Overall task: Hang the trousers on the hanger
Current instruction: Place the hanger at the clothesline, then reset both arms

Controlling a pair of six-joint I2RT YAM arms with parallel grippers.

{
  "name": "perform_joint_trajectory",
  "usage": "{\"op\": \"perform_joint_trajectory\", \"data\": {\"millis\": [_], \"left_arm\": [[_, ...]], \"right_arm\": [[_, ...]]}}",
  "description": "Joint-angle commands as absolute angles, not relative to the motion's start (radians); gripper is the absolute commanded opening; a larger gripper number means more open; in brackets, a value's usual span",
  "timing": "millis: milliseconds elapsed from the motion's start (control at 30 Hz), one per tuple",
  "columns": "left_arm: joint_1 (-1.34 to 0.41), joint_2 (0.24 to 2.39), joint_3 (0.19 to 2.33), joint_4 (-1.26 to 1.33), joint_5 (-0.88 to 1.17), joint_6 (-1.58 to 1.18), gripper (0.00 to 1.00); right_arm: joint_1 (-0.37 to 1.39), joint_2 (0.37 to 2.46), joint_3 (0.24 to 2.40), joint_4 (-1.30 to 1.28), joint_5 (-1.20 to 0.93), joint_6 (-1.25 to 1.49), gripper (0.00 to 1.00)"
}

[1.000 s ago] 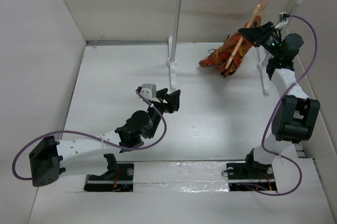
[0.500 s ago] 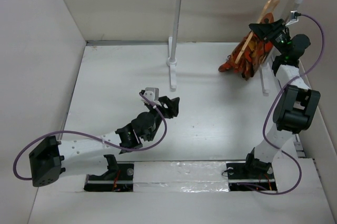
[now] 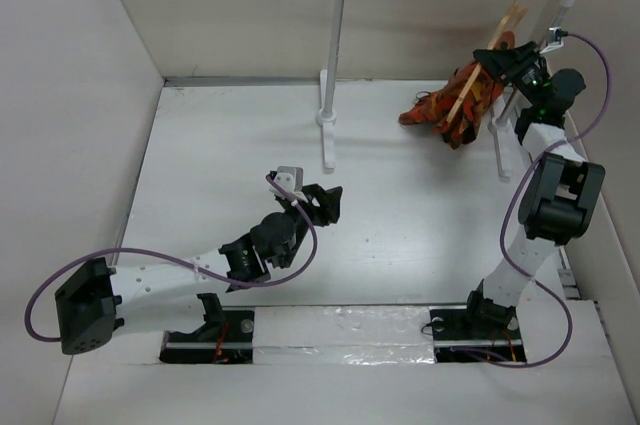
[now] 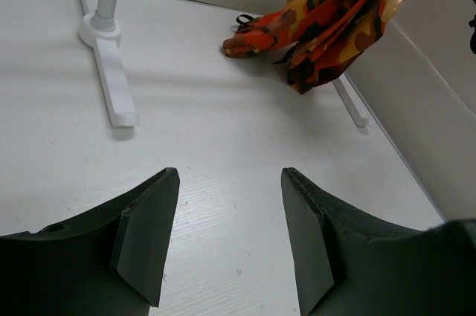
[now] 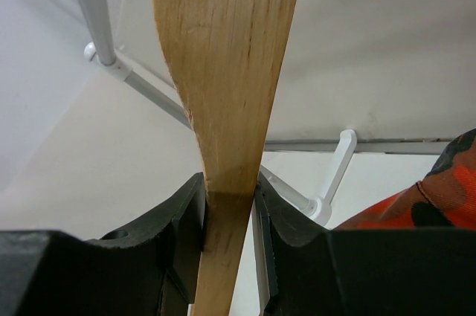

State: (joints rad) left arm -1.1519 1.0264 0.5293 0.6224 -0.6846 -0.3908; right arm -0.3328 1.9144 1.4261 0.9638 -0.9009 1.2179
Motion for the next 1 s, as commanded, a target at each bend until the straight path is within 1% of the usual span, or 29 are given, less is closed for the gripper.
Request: {"op": "perform_joint_trajectory", "data": {"millis": [0,133,167,233,267,300,333,367,433,467,500,667,800,967], "left_arm": [[-1.155,1.011,0.528,0.644,-0.681,-0.394,0.54],[-1.155,1.017,0.531,0.644,-0.680,-0.394,0.54],[-1.155,1.020,0.532,0.644,-0.678,-0.394,0.54],[-1.155,1.022,0.537,0.641,-0.677,-0.394,0.54],[-1.155,1.020,0.538,0.634,-0.678,-0.396,0.54],[-1.155,1.017,0.540,0.630,-0.677,-0.399,0.55],[-1.155,1.016,0.543,0.627,-0.680,-0.397,0.55],[-1.155,1.012,0.542,0.624,-0.680,-0.400,0.55],[-1.155,0.999,0.542,0.620,-0.683,-0.403,0.55],[-1.155,0.994,0.540,0.620,-0.683,-0.403,0.55],[-1.155,0.983,0.538,0.617,-0.683,-0.405,0.55],[-1.155,0.957,0.557,0.589,-0.707,-0.402,0.55],[-1.155,0.922,0.589,0.554,-0.727,-0.405,0.55],[-1.155,0.878,0.626,0.509,-0.730,-0.428,0.57]], "right_arm": [[-0.347,1.891,1.459,1.210,-0.893,1.210,0.00],[-0.356,1.902,1.428,1.256,-0.899,1.244,0.00],[-0.365,1.904,1.425,1.265,-0.902,1.247,0.12],[-0.365,1.901,1.417,1.266,-0.905,1.247,0.32],[-0.365,1.899,1.416,1.270,-0.908,1.247,0.52],[-0.365,1.898,1.413,1.269,-0.910,1.249,0.61],[-0.374,1.894,1.410,1.270,-0.911,1.249,0.67],[-0.374,1.887,1.404,1.269,-0.911,1.247,0.80],[-0.383,1.882,1.402,1.266,-0.916,1.244,0.91],[-0.383,1.879,1.402,1.262,-0.922,1.243,0.98],[-0.383,1.872,1.399,1.262,-0.923,1.241,1.00],[-0.394,1.818,1.356,1.197,-0.919,1.168,1.00],[-0.416,1.737,1.309,1.030,-0.904,1.030,1.00],[-0.434,1.571,1.212,0.931,-0.865,0.891,1.00]]}}
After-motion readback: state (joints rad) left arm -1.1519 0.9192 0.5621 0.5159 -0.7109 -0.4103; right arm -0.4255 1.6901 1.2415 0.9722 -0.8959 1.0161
